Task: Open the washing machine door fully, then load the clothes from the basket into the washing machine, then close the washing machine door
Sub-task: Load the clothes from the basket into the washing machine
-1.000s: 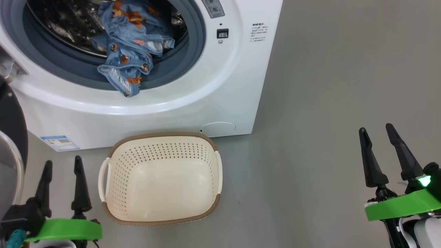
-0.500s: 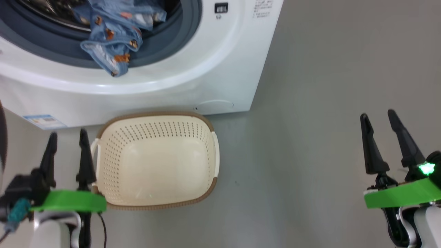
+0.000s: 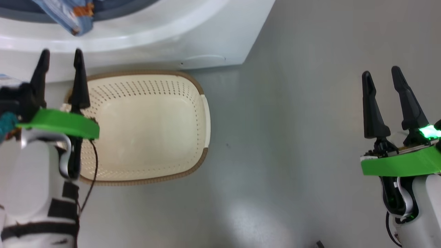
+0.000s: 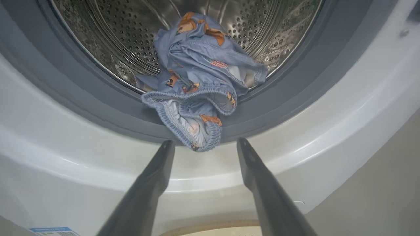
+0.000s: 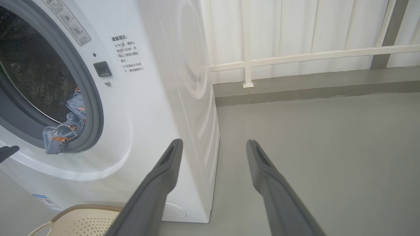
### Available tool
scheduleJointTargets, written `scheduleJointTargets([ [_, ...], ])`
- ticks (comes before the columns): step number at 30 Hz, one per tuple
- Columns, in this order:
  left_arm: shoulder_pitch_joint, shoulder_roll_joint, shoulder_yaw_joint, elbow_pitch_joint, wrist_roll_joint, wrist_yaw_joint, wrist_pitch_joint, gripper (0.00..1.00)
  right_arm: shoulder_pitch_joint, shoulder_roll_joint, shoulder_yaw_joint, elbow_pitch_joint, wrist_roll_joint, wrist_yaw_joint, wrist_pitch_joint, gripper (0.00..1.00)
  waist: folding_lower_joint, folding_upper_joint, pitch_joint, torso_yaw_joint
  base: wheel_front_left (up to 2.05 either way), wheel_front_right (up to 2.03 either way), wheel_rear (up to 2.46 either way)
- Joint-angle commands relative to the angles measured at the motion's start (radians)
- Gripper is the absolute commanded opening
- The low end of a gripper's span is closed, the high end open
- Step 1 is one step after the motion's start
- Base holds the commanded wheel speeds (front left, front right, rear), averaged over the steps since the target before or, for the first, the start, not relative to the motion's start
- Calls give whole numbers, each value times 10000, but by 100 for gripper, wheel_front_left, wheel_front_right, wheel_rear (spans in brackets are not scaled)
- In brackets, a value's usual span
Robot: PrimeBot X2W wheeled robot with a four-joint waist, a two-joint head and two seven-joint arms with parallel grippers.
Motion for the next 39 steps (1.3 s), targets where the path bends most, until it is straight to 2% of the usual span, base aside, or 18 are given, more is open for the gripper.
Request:
scheduleJointTargets([
  [1,-464,476,114,172,-25,-50,-63,100,-148,-49,193,-278,-81,44,-49,100,-3,0,771,-297,0,0,0],
  [8,-1861,913,-121,1504,99,-50,-63,100,-536,91,293,-257,-56,44,-49,100,-3,0,1220,-598,0,0,0],
  [18,-2816,1219,18,2395,484,-16,-63,100,-582,253,326,-213,-54,44,-49,100,-3,0,1311,-866,0,0,0],
  [19,-2864,1245,21,2478,525,-8,-63,86,-577,263,332,-206,-53,44,-49,100,-3,0,1302,-882,0,0,0],
  [20,-2914,1269,23,2552,563,6,-63,65,-581,268,338,-194,-46,44,-49,100,-3,0,1298,-897,0,0,0],
  [21,-2971,1284,31,2616,587,10,-63,38,-588,277,343,-184,-39,44,-49,100,-3,0,1295,-911,0,0,0],
  [22,-3030,1298,40,2648,612,14,-63,27,-596,297,346,-179,-39,44,-49,100,-3,0,1291,-922,0,0,0],
  [23,-3085,1309,42,2645,646,20,-63,10,-599,318,350,-181,-44,44,-49,100,-3,0,1286,-931,0,0,0],
  [24,-3085,1309,42,2645,646,20,-63,10,-599,318,350,-181,-44,44,-49,100,-3,0,1286,-931,0,0,0],
  [25,-3136,1303,44,2623,672,21,-63,0,-598,334,350,-185,-48,44,-49,100,-3,0,1285,-934,0,0,0],
  [34,-3439,1236,4,2183,908,34,-63,0,-585,477,414,-191,-27,44,-49,100,-3,0,1266,-979,0,0,0],
  [39,-4207,1330,3,2514,938,26,-63,0,-633,548,521,-205,24,44,-49,100,-3,0,1406,-1125,0,0,0],
])
